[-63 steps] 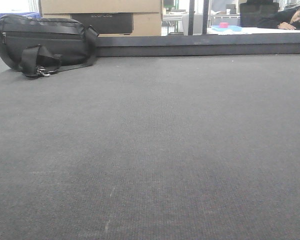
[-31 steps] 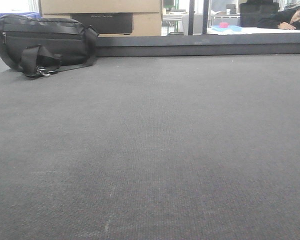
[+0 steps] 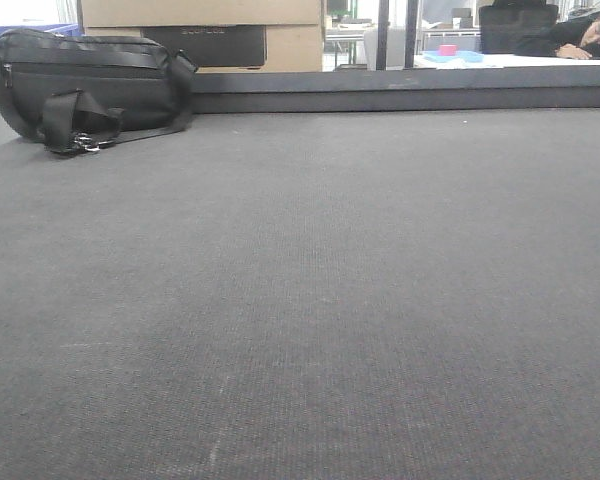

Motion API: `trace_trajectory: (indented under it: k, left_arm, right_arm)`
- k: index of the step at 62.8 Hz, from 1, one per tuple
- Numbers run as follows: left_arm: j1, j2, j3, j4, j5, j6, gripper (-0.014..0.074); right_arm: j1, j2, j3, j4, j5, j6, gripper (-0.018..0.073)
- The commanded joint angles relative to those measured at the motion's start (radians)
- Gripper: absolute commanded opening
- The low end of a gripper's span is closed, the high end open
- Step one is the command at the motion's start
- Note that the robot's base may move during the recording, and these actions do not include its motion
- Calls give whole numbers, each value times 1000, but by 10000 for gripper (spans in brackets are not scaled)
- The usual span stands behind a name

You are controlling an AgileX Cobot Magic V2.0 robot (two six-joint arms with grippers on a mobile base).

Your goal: Grab block from conveyor and place in blue bin

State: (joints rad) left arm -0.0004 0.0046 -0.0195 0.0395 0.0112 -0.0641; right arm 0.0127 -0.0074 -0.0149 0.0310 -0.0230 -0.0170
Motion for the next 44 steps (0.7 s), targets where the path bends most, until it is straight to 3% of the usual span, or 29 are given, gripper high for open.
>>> trace_trajectory:
  k: [1,12,20,31,44]
  left_arm:
    - [-5,-5,-75,-5,76,0,-111]
    - [-5,0,-294,36,342,0,-111]
    - [-5,107,-440,36,505,0,-111]
    - [-5,367,-652,36,631,0,-111]
    - [-5,723,-919,34,913,0,-111]
  right_arm:
    - [-1,7,-73,9,-23,1,-162]
    - [-1,29,-303,9,273,1,-162]
    - [-1,137,-468,36,482,1,-162]
    - [-1,357,-667,36,670,1,-162]
    - [-1,661,-858,36,1011,1,-162]
